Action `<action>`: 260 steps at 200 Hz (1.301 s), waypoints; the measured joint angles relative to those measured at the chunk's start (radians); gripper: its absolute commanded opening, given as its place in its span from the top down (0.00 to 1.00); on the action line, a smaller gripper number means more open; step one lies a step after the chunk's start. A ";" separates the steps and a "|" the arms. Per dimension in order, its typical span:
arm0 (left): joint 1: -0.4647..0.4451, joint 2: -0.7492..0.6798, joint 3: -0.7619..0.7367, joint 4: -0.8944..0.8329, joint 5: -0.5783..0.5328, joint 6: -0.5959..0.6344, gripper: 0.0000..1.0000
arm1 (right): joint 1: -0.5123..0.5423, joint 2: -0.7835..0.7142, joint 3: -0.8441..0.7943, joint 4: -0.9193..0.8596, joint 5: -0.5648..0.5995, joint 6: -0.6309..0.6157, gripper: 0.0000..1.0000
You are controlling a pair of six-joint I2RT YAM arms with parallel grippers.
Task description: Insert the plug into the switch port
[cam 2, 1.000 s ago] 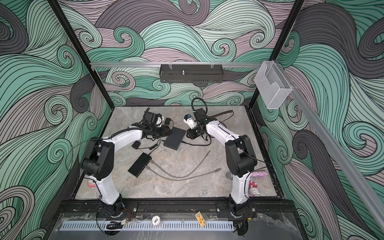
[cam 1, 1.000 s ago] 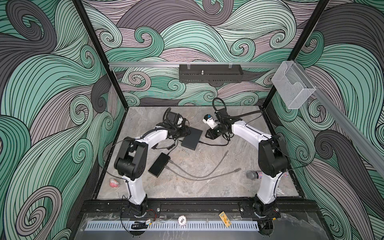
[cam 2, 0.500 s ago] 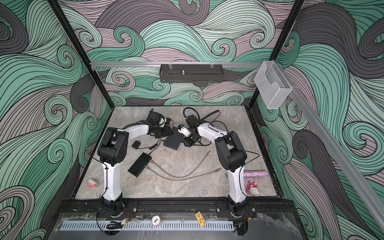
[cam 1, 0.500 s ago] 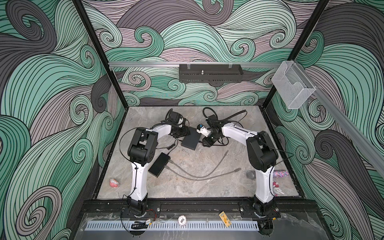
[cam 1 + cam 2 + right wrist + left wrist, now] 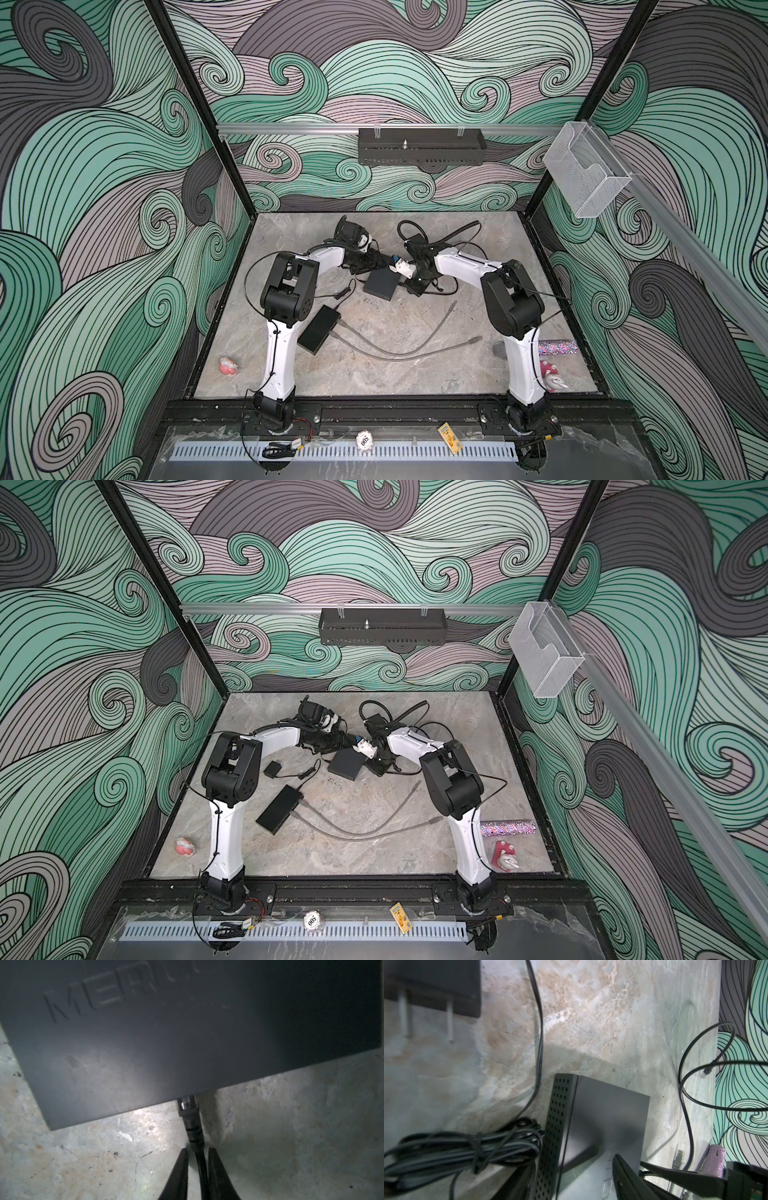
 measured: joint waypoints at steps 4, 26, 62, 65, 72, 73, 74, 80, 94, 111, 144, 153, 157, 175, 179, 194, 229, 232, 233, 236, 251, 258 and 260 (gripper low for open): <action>0.000 0.000 0.000 0.000 0.002 0.000 0.38 | 0.002 0.003 0.005 0.001 0.000 -0.008 0.92; 0.003 0.003 0.000 0.007 0.011 -0.005 0.39 | 0.011 0.023 0.042 -0.031 0.000 -0.024 1.00; 0.009 0.007 -0.003 0.040 0.015 -0.023 0.39 | 0.017 0.056 0.095 -0.068 -0.003 -0.029 1.00; 0.009 0.007 -0.004 0.042 0.014 -0.026 0.39 | 0.017 0.060 0.099 -0.071 -0.003 -0.029 1.00; 0.010 0.007 -0.008 0.051 0.014 -0.030 0.40 | 0.018 0.064 0.107 -0.079 -0.003 -0.029 1.00; 0.010 0.007 -0.009 0.052 0.014 -0.030 0.40 | 0.018 0.064 0.108 -0.079 -0.003 -0.029 1.00; 0.010 0.007 -0.010 0.053 0.014 -0.031 0.40 | 0.018 0.065 0.109 -0.081 -0.003 -0.029 1.00; 0.010 0.007 -0.013 0.062 0.014 -0.035 0.40 | 0.018 0.068 0.115 -0.086 -0.003 -0.026 1.00; 0.011 0.007 -0.023 0.085 0.015 -0.045 0.40 | 0.018 0.071 0.122 -0.093 -0.003 -0.020 1.00; 0.011 0.005 -0.034 0.110 0.015 -0.055 0.39 | 0.018 0.072 0.126 -0.096 -0.001 -0.013 1.00; 0.010 0.004 -0.031 0.112 0.010 -0.057 0.37 | 0.023 0.066 0.111 -0.079 0.023 0.011 0.89; 0.011 0.005 -0.022 0.099 0.010 -0.059 0.36 | 0.024 0.054 0.089 -0.056 0.035 0.017 0.89; 0.014 0.005 -0.018 0.094 0.010 -0.061 0.36 | 0.024 0.045 0.074 -0.041 0.043 0.021 0.88; 0.021 0.005 0.002 0.075 0.009 -0.076 0.31 | 0.030 0.000 0.001 0.005 0.093 0.043 0.65; 0.023 0.005 0.007 0.074 0.007 -0.079 0.30 | 0.030 -0.014 -0.014 0.010 0.103 0.053 0.63; 0.028 -0.003 0.026 0.062 -0.005 -0.089 0.27 | 0.027 -0.079 -0.091 0.033 0.150 0.068 0.57; 0.034 -0.154 0.018 0.006 -0.063 -0.095 0.01 | 0.009 -0.316 -0.220 0.061 0.193 0.109 0.52; 0.034 -0.176 0.010 0.006 -0.068 -0.095 0.01 | 0.008 -0.337 -0.227 0.066 0.196 0.111 0.51; 0.034 -0.182 0.009 0.006 -0.069 -0.095 0.01 | 0.007 -0.347 -0.231 0.068 0.197 0.112 0.51; 0.035 -0.212 0.000 0.007 -0.073 -0.095 0.01 | 0.006 -0.372 -0.237 0.071 0.196 0.116 0.51; 0.036 -0.372 -0.071 0.031 -0.099 -0.095 0.01 | 0.005 -0.492 -0.268 0.088 0.193 0.142 0.51; 0.036 -0.461 -0.117 0.047 -0.109 -0.095 0.01 | 0.005 -0.545 -0.282 0.096 0.182 0.160 0.50; 0.036 -0.477 -0.126 0.050 -0.112 -0.095 0.01 | 0.005 -0.558 -0.286 0.098 0.179 0.165 0.49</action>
